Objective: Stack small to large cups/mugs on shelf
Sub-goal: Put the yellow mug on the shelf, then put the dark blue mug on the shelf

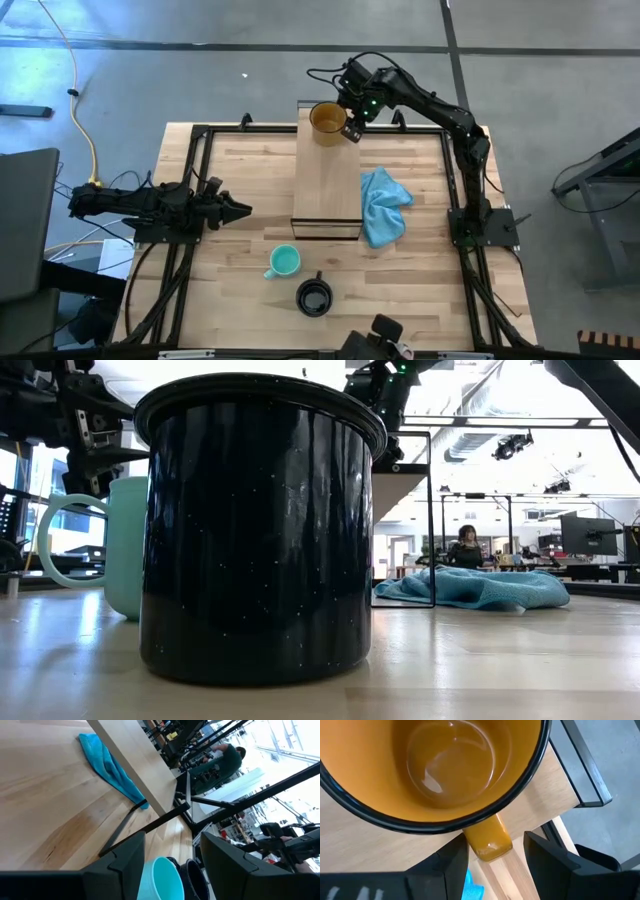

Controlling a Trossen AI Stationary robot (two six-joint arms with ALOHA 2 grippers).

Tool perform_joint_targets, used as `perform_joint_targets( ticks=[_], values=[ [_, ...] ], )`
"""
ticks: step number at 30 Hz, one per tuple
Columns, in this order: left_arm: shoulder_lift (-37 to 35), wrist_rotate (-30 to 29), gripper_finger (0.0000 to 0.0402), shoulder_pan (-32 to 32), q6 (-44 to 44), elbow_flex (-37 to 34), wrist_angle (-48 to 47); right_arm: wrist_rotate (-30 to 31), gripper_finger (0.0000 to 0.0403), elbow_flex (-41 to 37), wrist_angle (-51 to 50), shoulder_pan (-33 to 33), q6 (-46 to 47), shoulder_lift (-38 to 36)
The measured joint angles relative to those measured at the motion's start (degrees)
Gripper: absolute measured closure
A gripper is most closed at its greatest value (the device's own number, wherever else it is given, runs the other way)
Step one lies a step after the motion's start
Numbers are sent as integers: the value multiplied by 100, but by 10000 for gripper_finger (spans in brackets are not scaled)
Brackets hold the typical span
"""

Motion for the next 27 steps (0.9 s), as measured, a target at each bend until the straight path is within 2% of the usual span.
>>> perform_joint_targets(
  ticks=[14, 21, 27],
  values=[
    [2, 0, 222, 0, 0, 0, 0, -177, 222, 0, -447, 0, 12, -32],
    [1, 2, 222, 1, 0, 0, 4, 16, 222, 4, -888, -83, 15, -333],
    [1, 2, 222, 1, -2, 0, 7, -236, 222, 3, -1604, -164, 6, -749]
  ],
)
